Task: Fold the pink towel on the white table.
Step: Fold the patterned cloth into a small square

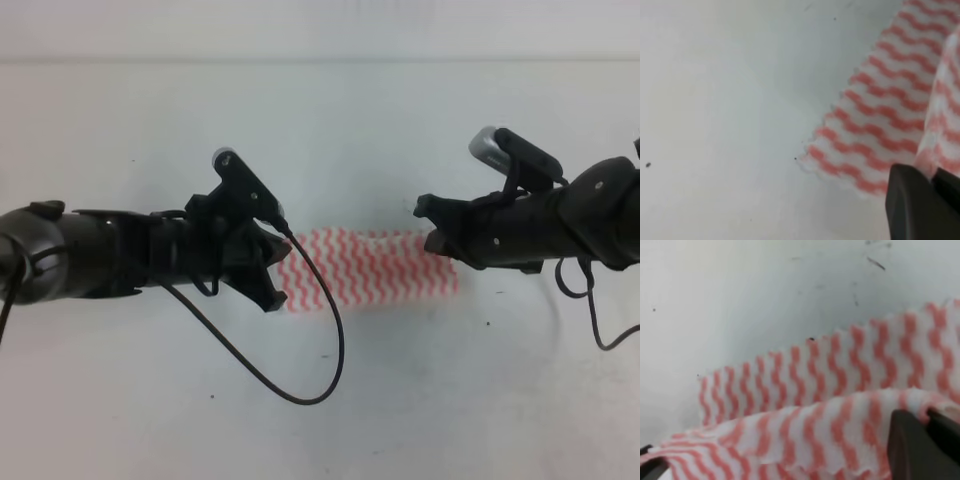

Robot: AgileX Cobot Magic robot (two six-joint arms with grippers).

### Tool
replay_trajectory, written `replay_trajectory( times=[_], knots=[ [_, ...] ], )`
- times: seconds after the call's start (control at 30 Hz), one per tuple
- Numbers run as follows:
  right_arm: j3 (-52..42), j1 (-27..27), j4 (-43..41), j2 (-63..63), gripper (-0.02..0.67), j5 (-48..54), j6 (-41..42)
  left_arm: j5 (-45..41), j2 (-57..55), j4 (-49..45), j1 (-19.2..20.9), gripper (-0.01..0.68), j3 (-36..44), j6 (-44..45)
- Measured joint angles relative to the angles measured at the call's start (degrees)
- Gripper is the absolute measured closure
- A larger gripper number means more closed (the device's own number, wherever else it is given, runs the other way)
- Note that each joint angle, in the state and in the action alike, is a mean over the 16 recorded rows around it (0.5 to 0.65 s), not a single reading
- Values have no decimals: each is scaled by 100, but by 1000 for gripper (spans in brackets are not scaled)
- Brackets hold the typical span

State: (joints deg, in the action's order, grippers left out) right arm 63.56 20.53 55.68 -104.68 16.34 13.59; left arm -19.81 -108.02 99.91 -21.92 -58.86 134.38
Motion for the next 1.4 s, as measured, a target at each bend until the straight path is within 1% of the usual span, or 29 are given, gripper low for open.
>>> replay_trajectory(
  times=[0.67,1.4],
  knots=[
    [54,-108,4,-205,651,18,-3,-26,-208,3,0,673,-26,9],
    [53,-107,2,-243,651,16,-5,-78,-245,3,1,673,-26,35]
  ],
)
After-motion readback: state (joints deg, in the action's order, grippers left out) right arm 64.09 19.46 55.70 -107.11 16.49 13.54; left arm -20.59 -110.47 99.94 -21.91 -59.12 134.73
